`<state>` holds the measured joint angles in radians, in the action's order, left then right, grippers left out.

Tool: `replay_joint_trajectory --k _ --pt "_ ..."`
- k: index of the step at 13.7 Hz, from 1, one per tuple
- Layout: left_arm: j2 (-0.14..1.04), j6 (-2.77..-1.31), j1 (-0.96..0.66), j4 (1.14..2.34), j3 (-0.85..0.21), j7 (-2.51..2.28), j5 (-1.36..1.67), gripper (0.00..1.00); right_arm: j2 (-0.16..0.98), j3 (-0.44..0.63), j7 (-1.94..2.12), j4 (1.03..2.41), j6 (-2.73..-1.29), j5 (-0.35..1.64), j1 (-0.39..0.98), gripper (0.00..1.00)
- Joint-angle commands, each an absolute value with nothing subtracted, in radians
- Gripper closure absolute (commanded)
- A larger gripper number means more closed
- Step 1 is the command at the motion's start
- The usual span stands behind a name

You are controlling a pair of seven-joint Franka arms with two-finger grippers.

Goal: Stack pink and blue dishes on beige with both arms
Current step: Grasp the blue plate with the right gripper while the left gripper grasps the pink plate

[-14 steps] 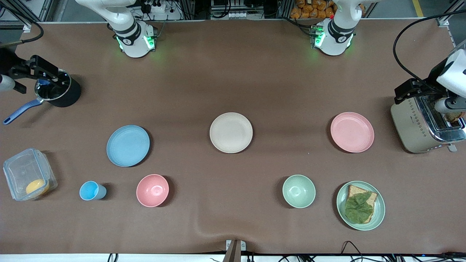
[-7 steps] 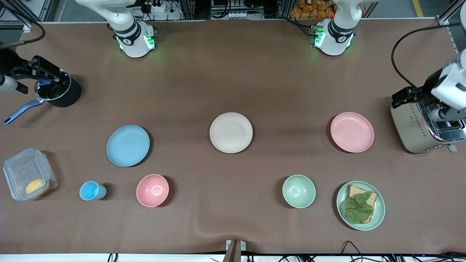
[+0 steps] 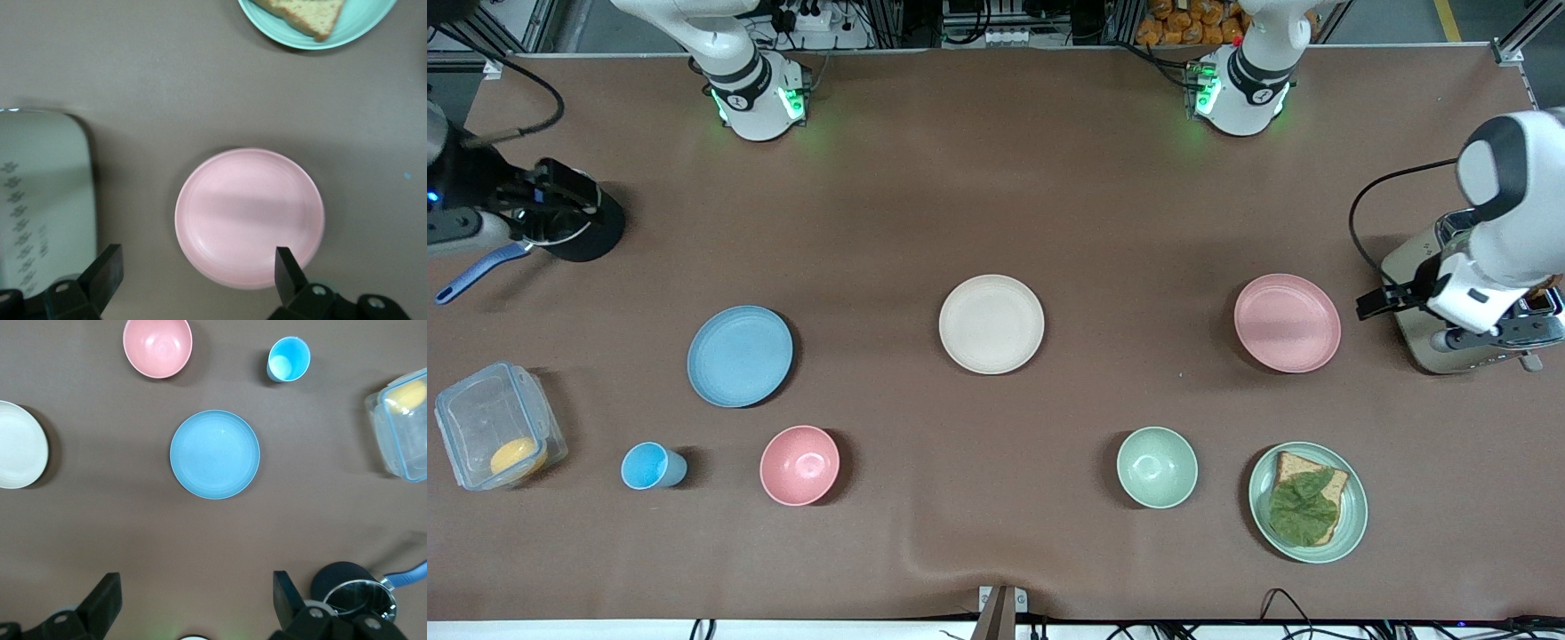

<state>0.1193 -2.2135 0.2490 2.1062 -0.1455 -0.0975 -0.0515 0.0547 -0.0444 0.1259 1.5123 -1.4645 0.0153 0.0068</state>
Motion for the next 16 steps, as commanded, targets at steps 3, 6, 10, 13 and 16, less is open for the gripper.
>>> replay_joint_trajectory --k 3,6,10,13,16 --pt "0.199 -2.459 0.307 2.261 -0.150 -0.078 -0.043 0.00 0.092 -0.051 0.098 1.741 -1.621 0.014 -0.017 0.00" --pt "0.291 -2.575 0.347 2.276 -0.152 -0.072 -0.044 0.00 0.150 -0.051 0.051 1.791 -1.641 0.014 -0.014 0.00" --pt "0.339 -2.619 0.347 2.290 -0.152 -0.071 -0.044 0.00 0.187 -0.049 0.048 1.965 -1.901 0.014 -0.076 0.00" --pt "0.368 -2.638 0.348 2.292 -0.152 -0.071 -0.044 0.13 0.303 -0.049 0.048 1.953 -2.047 0.015 -0.124 0.00" --pt "0.370 -2.638 0.348 2.292 -0.152 -0.071 -0.044 0.54 0.417 -0.049 0.044 1.896 -2.094 0.026 -0.133 0.00"
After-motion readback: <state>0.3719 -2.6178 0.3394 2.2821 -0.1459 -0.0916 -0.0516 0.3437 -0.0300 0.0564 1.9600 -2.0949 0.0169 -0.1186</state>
